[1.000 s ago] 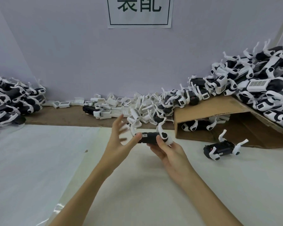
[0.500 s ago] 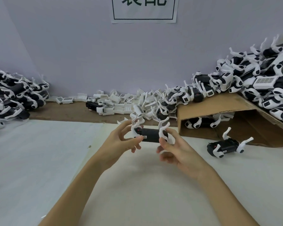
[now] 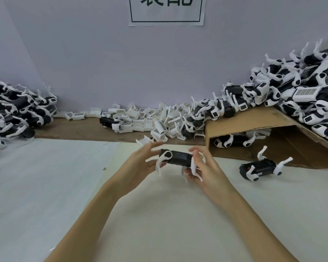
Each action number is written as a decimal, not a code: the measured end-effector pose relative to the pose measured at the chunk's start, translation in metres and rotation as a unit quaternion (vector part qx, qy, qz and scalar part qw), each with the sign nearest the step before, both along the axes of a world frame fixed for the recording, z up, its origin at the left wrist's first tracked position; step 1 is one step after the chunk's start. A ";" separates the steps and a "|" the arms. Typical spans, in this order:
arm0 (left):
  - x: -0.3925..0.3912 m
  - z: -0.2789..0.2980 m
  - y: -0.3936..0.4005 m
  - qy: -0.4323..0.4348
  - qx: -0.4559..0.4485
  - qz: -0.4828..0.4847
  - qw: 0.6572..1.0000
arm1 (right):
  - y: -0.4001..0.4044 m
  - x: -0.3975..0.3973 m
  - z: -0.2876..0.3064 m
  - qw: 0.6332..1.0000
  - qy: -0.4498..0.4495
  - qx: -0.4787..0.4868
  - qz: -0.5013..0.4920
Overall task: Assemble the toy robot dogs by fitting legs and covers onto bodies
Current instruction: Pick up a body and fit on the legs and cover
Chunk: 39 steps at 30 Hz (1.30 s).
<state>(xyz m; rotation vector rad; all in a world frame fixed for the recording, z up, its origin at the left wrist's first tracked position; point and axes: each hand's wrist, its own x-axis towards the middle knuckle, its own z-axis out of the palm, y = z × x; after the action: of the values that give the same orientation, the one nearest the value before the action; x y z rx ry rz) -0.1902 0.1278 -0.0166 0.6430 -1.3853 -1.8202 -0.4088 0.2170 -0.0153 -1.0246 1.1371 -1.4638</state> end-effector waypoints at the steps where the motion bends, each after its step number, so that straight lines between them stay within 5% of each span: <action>1: -0.005 -0.002 0.003 -0.042 -0.021 0.014 0.999 | 0.000 0.002 0.000 1.000 0.018 -0.012 -0.005; 4: -0.013 -0.008 0.012 -0.132 -0.077 0.025 0.988 | -0.001 0.004 -0.003 0.996 0.074 -0.038 -0.017; 7: -0.014 -0.004 0.016 -0.123 -0.082 0.048 0.988 | -0.001 0.003 -0.004 0.990 0.130 -0.048 -0.037; 13: -0.017 0.001 0.021 -0.098 -0.109 0.084 0.986 | 0.002 0.008 0.005 0.993 0.092 -0.025 -0.066; 17: -0.019 0.001 0.019 -0.032 -0.001 0.045 0.999 | 0.003 0.009 0.005 0.990 -0.132 0.028 0.039; 19: -0.021 -0.001 0.019 0.017 0.050 0.019 0.998 | 0.004 0.008 0.004 0.984 -0.165 0.006 0.071; 25: -0.025 -0.008 0.021 0.060 0.126 -0.008 0.990 | 0.004 0.021 -0.004 0.995 0.084 -0.048 -0.001; 29: -0.036 -0.006 0.032 -0.076 -0.011 0.046 0.996 | 0.002 0.030 -0.013 0.988 0.087 -0.102 -0.075; 32: -0.042 -0.005 0.034 -0.146 -0.149 0.185 0.960 | -0.003 0.028 -0.015 0.989 0.058 -0.106 -0.087; 39: -0.032 0.012 0.043 -0.105 -0.211 0.166 0.958 | -0.001 0.021 -0.023 0.957 0.257 -0.114 -0.076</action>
<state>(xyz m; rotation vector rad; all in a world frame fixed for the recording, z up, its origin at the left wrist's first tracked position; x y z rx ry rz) -0.2223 0.1708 -0.0048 0.7982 -1.6294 -1.1711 -0.3874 0.2161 -0.0386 -1.5708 1.4591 -1.5173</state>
